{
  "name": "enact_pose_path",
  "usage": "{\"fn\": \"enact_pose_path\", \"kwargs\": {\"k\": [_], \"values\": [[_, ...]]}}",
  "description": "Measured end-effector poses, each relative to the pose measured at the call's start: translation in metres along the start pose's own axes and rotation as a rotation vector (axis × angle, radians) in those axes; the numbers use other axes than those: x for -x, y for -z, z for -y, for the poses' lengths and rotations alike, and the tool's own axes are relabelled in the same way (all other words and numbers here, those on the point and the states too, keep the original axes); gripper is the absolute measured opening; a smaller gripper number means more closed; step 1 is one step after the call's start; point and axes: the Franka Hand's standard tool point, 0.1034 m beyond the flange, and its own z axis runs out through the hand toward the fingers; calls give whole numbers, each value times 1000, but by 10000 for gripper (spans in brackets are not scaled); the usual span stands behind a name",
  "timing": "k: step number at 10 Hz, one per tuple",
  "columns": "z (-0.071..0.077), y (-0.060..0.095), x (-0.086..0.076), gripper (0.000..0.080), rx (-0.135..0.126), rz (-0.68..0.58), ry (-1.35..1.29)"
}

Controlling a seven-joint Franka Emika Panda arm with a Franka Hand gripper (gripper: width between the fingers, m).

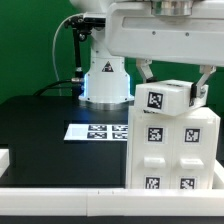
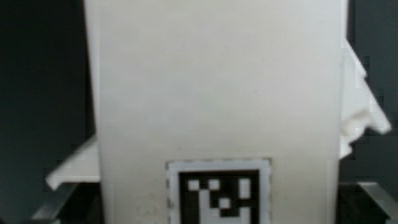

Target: Assemble cabinet

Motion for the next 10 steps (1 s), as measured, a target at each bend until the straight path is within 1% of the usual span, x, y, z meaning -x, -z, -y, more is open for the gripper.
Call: {"fn": "enact_pose_path", "kwargs": {"k": [1,3,4,5,6,7,8,9,10], "values": [[0,0,0,557,0,0,-24],[1,0,1,557,0,0,-177],[0,0,1,557,2,1,-280],[0,0,1,557,-5,4,-428],[-2,0,0,557,-17,15,-554],[0,0,-1,557,-41,10,-714],[1,-1,1,557,-73,-3,-848],[4,-2,3,557,-95,-15,-896],[5,-1,3,557,-98,-10,-960]]}}
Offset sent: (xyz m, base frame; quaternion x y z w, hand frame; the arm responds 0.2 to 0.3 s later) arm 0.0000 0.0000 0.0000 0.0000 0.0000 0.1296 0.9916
